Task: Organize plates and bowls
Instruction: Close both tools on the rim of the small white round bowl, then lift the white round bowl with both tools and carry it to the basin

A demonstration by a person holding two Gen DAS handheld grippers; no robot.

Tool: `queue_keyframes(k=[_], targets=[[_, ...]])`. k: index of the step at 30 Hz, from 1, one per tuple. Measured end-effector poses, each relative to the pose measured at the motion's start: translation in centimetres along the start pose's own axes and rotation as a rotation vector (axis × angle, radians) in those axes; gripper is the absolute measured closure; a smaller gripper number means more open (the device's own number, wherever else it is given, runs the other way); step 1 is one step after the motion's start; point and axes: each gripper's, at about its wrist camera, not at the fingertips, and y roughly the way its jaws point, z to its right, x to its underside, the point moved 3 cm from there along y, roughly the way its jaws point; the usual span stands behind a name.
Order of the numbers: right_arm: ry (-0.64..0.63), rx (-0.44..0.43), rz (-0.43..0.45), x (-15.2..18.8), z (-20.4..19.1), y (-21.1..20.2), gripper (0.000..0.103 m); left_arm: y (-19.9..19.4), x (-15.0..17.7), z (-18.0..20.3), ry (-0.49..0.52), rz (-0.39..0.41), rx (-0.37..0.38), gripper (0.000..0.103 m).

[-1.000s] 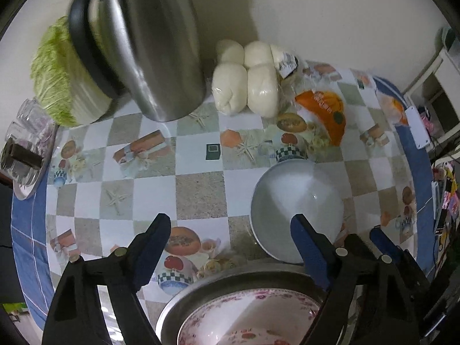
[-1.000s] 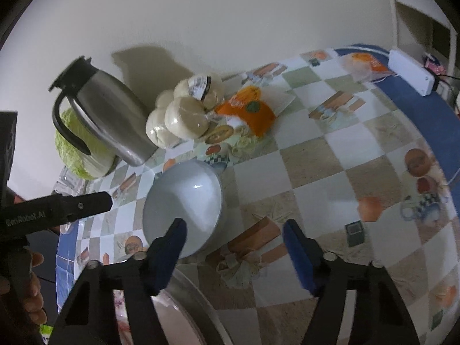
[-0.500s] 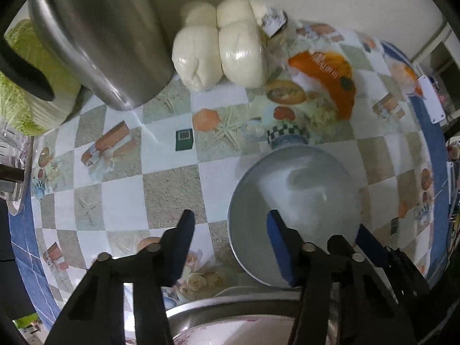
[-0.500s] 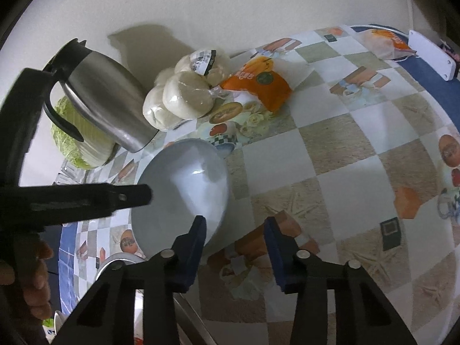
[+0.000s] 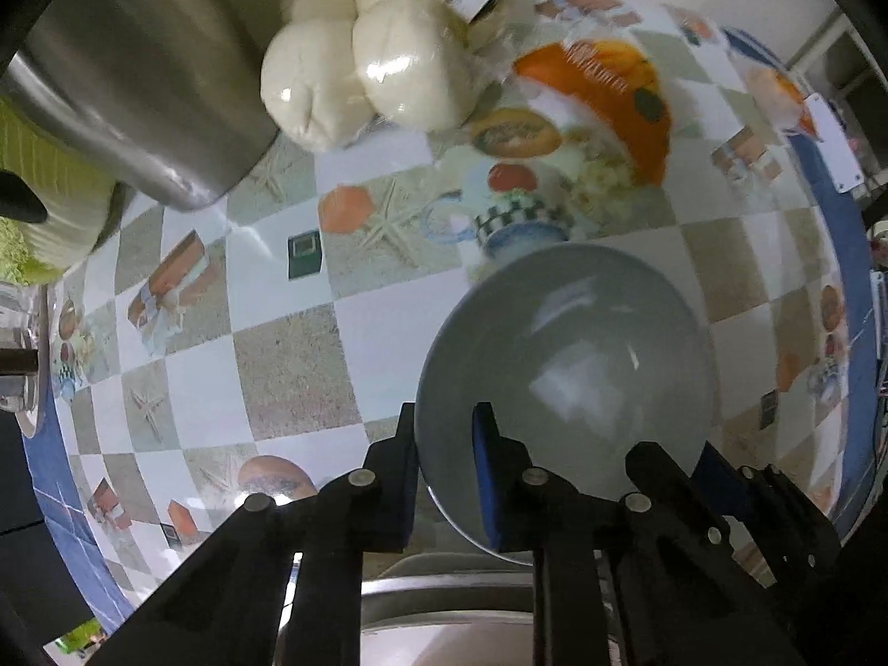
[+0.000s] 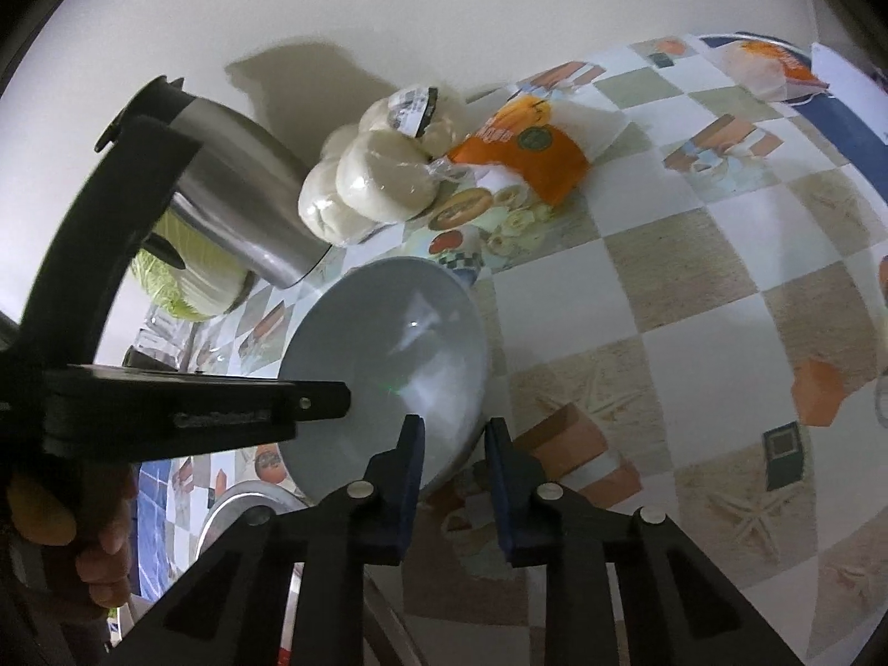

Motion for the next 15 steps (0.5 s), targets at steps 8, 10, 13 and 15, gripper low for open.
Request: queue_keyframes(k=[8, 10, 13, 15], targets=[[-0.028, -0.047, 0.09, -0.9, -1.4, -4.8, 0.079, -6.0, 2.0, 0.5, 0.015, 0.146, 0.029, 0.084], [-0.048, -0.056, 0.103, -0.8, -2.5, -6.4, 0.079, -7.8, 3.1, 0.1, 0.009, 0.187, 0.03, 0.084], [-0.092, -0.053, 0.121, -0.3, -4.5, -8.6, 0.079, -10.6, 5.2, -1.0, -0.026, 0.241, 0.041, 0.084], [-0.126, -0.056, 0.129, 0.2, -6.1, -10.1, 0.079, -11.5, 6.3, -1.7, -0.053, 0.262, 0.048, 0.084]])
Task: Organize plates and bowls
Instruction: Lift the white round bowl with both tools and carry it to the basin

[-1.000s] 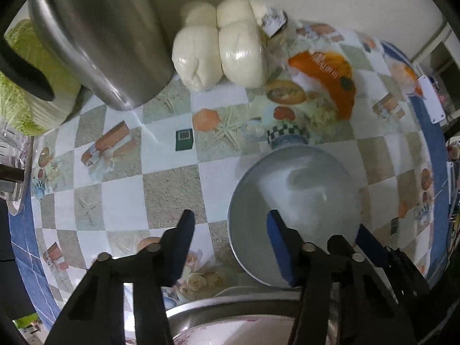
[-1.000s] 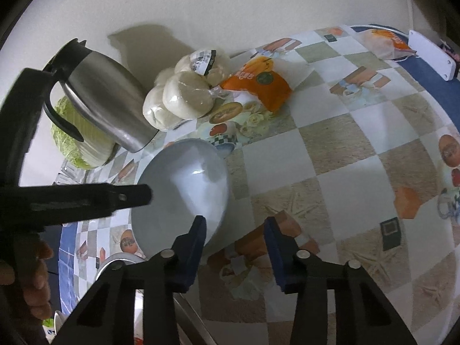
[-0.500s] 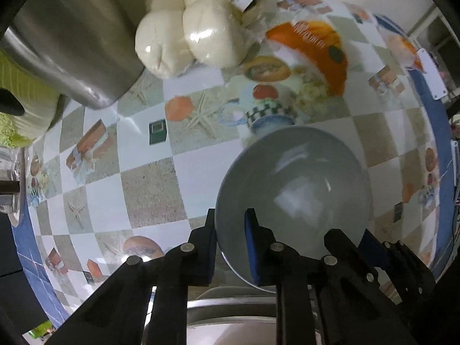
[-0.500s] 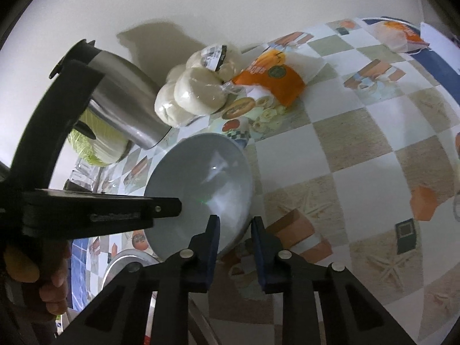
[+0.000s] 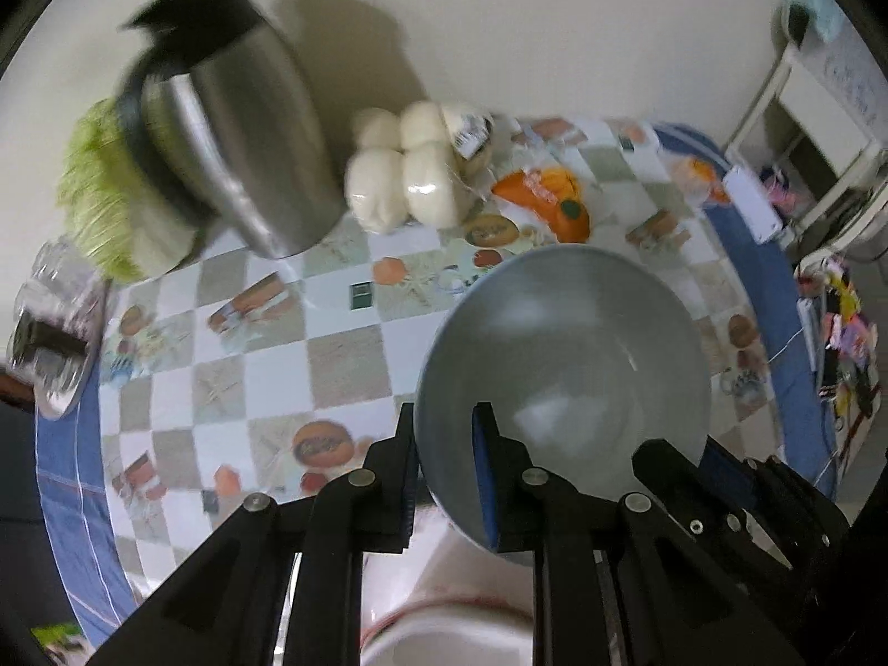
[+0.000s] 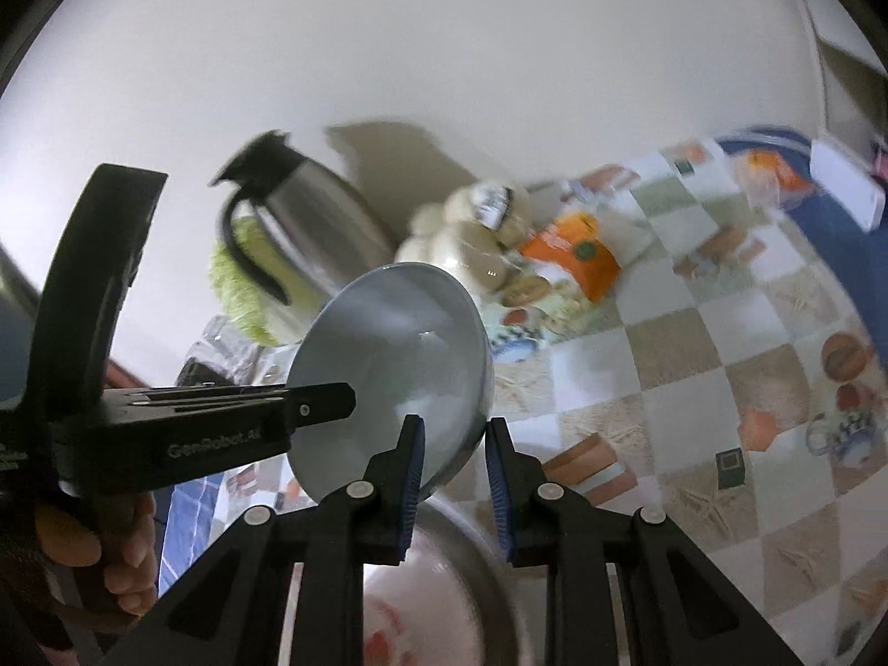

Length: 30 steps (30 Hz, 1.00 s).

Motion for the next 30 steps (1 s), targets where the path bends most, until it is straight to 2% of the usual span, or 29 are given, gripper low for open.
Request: queue_keyframes(k=[4, 8, 13, 19, 25, 30], targets=[[-0.055, -0.019, -0.004, 0.8, -3.0, -2.3, 0.079, -3.0, 1.9, -2.1, -0.076, 0.05, 0.034, 0.084], [-0.103, -0.022, -0.026, 2.3, -5.7, -3.8, 0.079, -5.1, 4.4, -3.5, -0.118, 0.086, 0.029, 0.084], [-0.138, -0.012, -0.055, 4.4, -7.4, -5.0, 0.079, -7.0, 7.6, -4.3, -0.165, 0.129, 0.061, 0.084], [-0.15, 0.012, -0.108, 7.2, -7.7, -5.1, 0.079, -7.0, 11.3, -4.5, -0.206, 0.159, 0.079, 0.084], [-0.168, 0.036, -0.138, 9.2, -7.8, -5.1, 0.079, -5.5, 14.9, -5.3, -0.294, 0.17, 0.134, 0.084], [-0.176, 0.053, -0.16, 10.1, -7.8, -4.5, 0.079, -4.8, 16.7, -5.5, -0.339, 0.189, 0.159, 0.084]])
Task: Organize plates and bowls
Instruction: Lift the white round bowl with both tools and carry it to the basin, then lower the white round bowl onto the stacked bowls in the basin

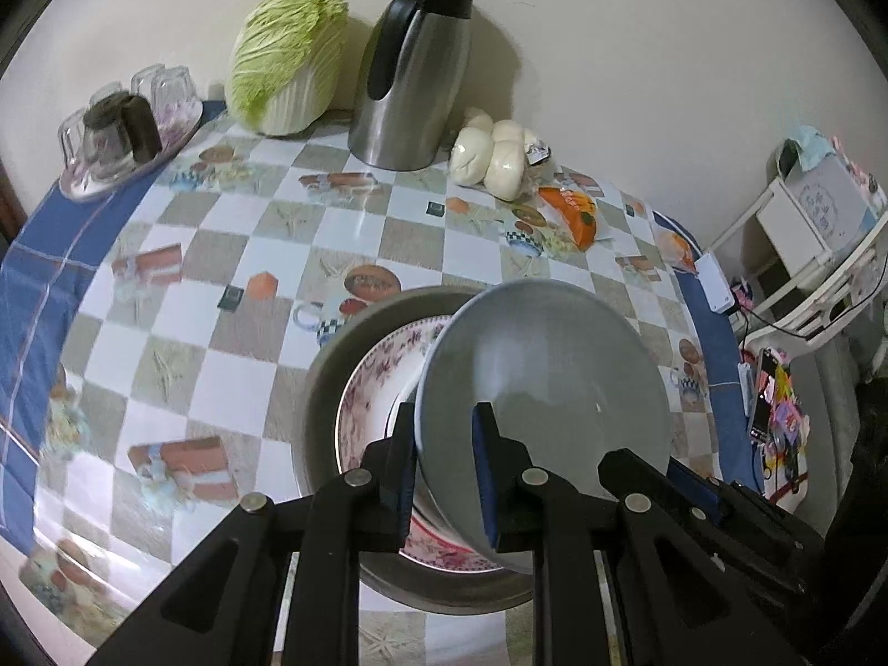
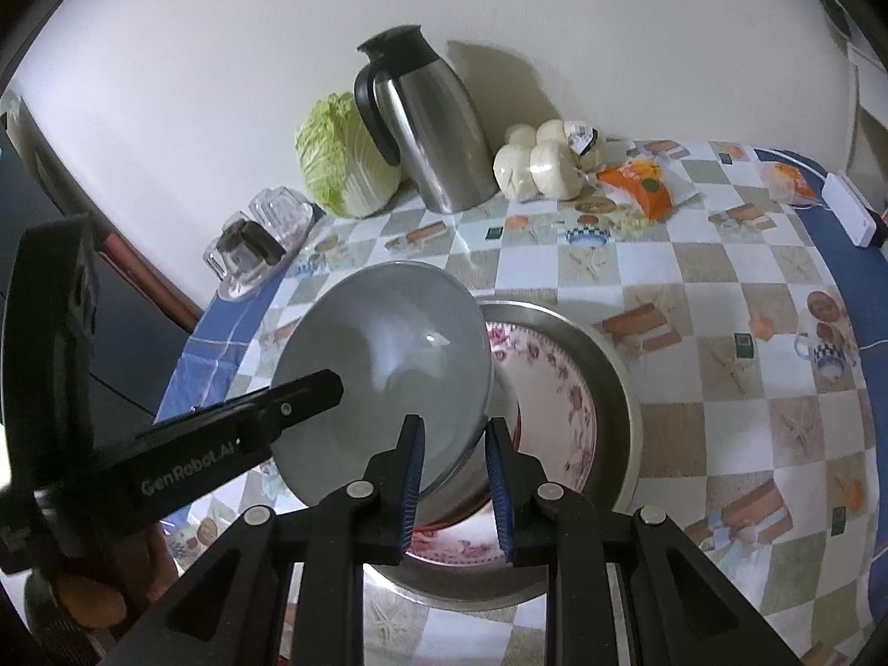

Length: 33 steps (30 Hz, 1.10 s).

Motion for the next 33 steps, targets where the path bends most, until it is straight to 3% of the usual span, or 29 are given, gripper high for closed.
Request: queue_keyframes(k=[18, 24, 26, 29, 33], targets=[[-0.034, 0.074, -0.008, 0.1, -0.5, 0.8, 0.076, -0.7, 0.8, -1.3, -0.052, 0.019, 0.084, 0.084], [-0.063, 0.096, 0.022, -0.1, -1.1, 0.1, 0.076, -1.6, 0.9, -1.7, -0.06, 0.034, 0.104, 0.077], [-0.066, 0.098, 0.036, -0.1, -1.3, -0.4, 0.068, -2.3, 0.9, -1.8, -0.057, 0.052, 0.104, 0.059], [-0.069, 0.111, 0.067, -0.1, -1.4, -1.3, 0.046, -3.3, 0.9, -2.0, -0.049, 0.084, 0.087, 0.044], [-0.087, 0.142, 0.096, 0.5, -1.4, -2.4, 0.025, -4.0, 1.3, -3.1, -0.062, 0.112, 0.012, 0.024]])
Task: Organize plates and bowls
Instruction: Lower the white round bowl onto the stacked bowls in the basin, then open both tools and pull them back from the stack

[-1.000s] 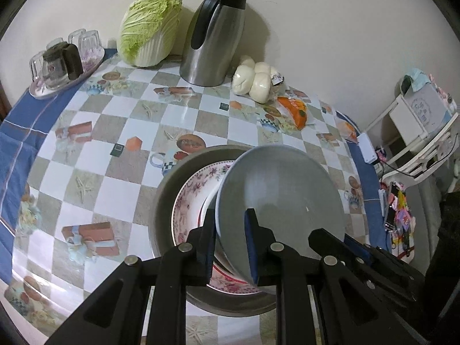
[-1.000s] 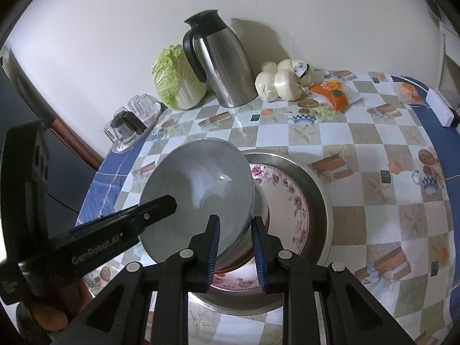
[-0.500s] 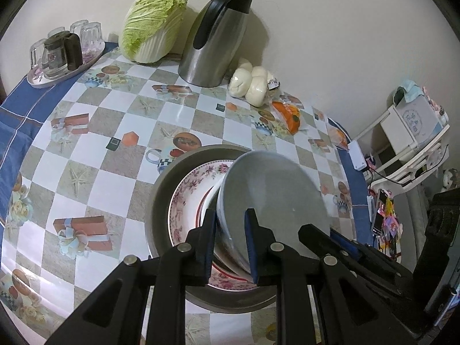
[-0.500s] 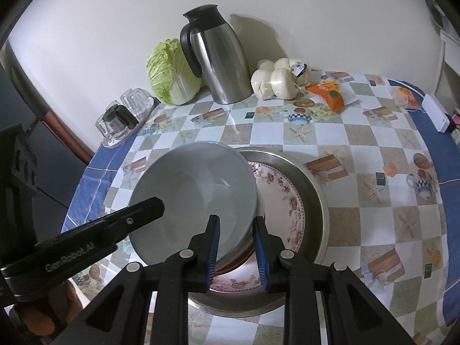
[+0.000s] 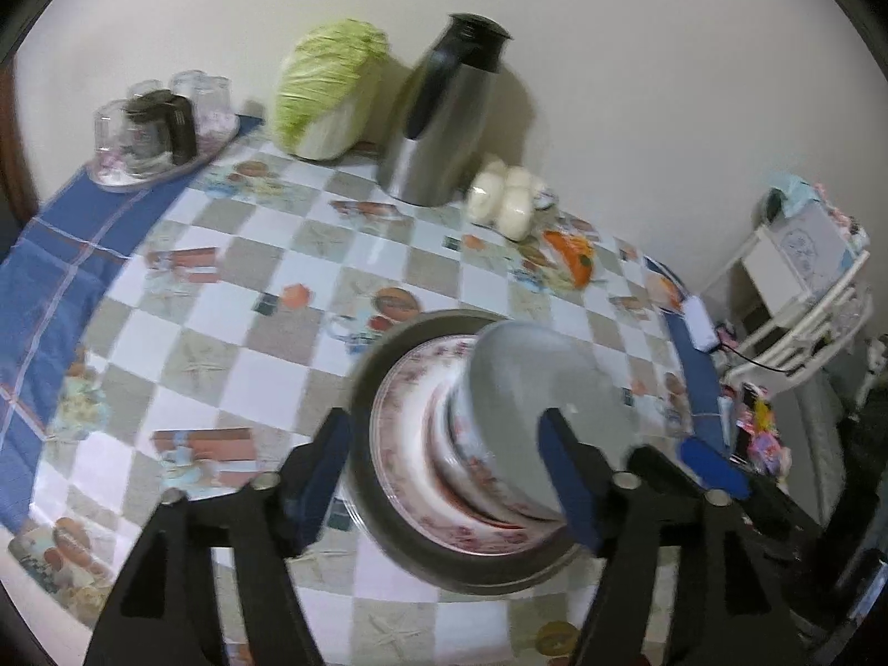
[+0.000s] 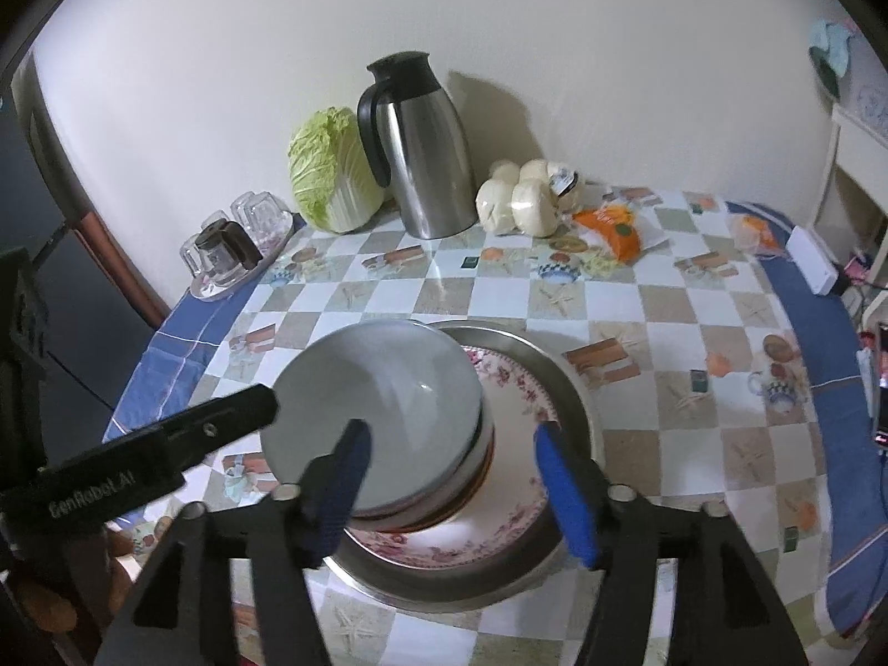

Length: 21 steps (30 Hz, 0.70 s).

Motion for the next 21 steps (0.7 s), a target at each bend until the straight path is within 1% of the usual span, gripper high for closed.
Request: queue_keyframes(k=[1, 3, 7, 8, 10, 11, 12, 15, 19, 21], targets=[[0.002, 0.003, 0.006, 0.2, 0.1, -0.2, 0.022, -0.2, 0.1, -0.4, -0.007, 0.008, -0.022, 0.02], [0.009, 0.008, 0.013, 0.9, 0.5, -0.6, 0.015, -0.4, 0.4, -1.1, -0.023, 0.018, -0.061, 0.02], [0.04, 0.02, 0.036, 2.1, 1.2, -1.2, 0.013, -0.4, 1.3, -2.2, -0.055, 0.02, -0.092, 0.018], [0.042, 0.019, 0.04, 2.4, 1.3, -1.3, 0.012, -0.4, 1.6, -2.3, -0.056, 0.018, -0.102, 0.016], [0.043, 0.024, 0.055, 3.3, 1.6, -1.5, 0.008, -0.2, 2.4, -2.3, -0.048, 0.015, -0.119, 0.012], [0.044, 0.033, 0.062, 3.8, 1.9, -1.5, 0.004, -0.2, 2.7, -2.3, -0.045, 0.015, -0.122, 0.012], [0.046, 0.038, 0.063, 4.2, 2.1, -1.5, 0.003, -0.2, 3.0, -2.3, -0.043, 0.017, -0.127, 0.012], [0.061, 0.058, 0.052, 5.4, 2.7, -1.2, 0.002, -0.1, 4.0, -2.2, -0.028, 0.022, -0.15, 0.011], [0.063, 0.078, 0.034, 6.7, 3.2, -0.8, 0.001, 0.1, 5.3, -2.1, 0.01, 0.024, -0.181, 0.003], [0.058, 0.092, 0.036, 7.3, 3.3, -0.8, 0.001, 0.0, 5.8, -2.1, 0.036, 0.031, -0.202, 0.003]])
